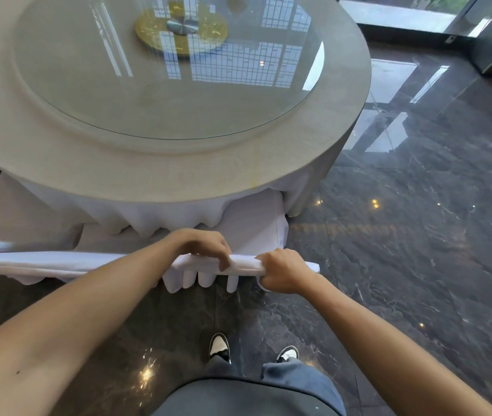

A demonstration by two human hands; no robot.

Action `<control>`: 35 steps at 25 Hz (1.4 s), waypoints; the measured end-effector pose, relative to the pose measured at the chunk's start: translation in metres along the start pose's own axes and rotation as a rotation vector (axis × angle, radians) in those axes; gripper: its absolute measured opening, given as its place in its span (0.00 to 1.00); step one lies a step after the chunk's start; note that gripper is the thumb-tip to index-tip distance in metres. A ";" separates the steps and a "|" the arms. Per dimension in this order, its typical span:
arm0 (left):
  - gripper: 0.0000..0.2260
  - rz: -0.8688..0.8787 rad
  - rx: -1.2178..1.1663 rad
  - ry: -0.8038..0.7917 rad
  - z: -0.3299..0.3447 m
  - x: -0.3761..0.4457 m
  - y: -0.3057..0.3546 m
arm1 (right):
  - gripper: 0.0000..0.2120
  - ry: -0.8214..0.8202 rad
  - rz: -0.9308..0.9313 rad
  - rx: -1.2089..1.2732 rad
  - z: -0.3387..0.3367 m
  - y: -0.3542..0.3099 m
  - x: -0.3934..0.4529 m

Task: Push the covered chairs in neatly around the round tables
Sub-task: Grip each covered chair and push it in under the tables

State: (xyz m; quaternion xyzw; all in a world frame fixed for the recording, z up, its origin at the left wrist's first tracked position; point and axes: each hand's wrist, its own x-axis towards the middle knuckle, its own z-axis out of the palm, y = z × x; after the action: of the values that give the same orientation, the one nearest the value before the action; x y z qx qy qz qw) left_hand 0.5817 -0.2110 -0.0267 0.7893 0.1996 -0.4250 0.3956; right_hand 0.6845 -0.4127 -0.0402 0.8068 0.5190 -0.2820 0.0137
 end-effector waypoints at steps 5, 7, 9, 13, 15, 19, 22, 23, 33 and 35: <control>0.20 -0.030 -0.097 0.097 -0.021 0.038 0.033 | 0.24 -0.404 0.098 0.425 -0.043 0.074 -0.008; 0.19 0.040 0.037 0.197 -0.024 0.062 0.058 | 0.26 -0.447 0.154 0.411 -0.060 0.118 -0.013; 0.16 0.032 0.128 0.237 -0.030 0.087 0.083 | 0.23 -0.439 0.185 0.401 -0.078 0.160 -0.016; 0.30 -0.020 0.225 0.335 -0.050 0.144 0.166 | 0.21 -0.374 0.217 0.382 -0.126 0.266 -0.025; 0.35 -0.024 0.270 0.410 -0.062 0.162 0.219 | 0.21 -0.347 0.196 0.342 -0.151 0.318 -0.025; 0.32 -0.082 0.330 0.622 -0.088 0.187 0.330 | 0.20 -0.302 0.198 0.247 -0.203 0.418 -0.029; 0.32 -0.069 0.444 0.793 -0.114 0.211 0.404 | 0.25 -0.202 0.227 0.157 -0.243 0.486 -0.032; 0.32 -0.045 0.472 0.838 -0.124 0.220 0.424 | 0.28 -0.155 0.248 0.150 -0.253 0.507 -0.030; 0.39 0.175 0.545 1.018 -0.260 0.394 0.585 | 0.35 0.384 0.297 -0.006 -0.316 0.712 0.073; 0.40 0.147 0.537 0.981 -0.300 0.443 0.611 | 0.35 0.391 0.301 -0.036 -0.341 0.758 0.110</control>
State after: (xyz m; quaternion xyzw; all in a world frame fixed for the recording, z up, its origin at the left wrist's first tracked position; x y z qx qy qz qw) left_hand 1.3813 -0.3534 -0.0187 0.9792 0.1895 -0.0153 0.0705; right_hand 1.5087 -0.5632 -0.0099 0.9138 0.3909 -0.1059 -0.0309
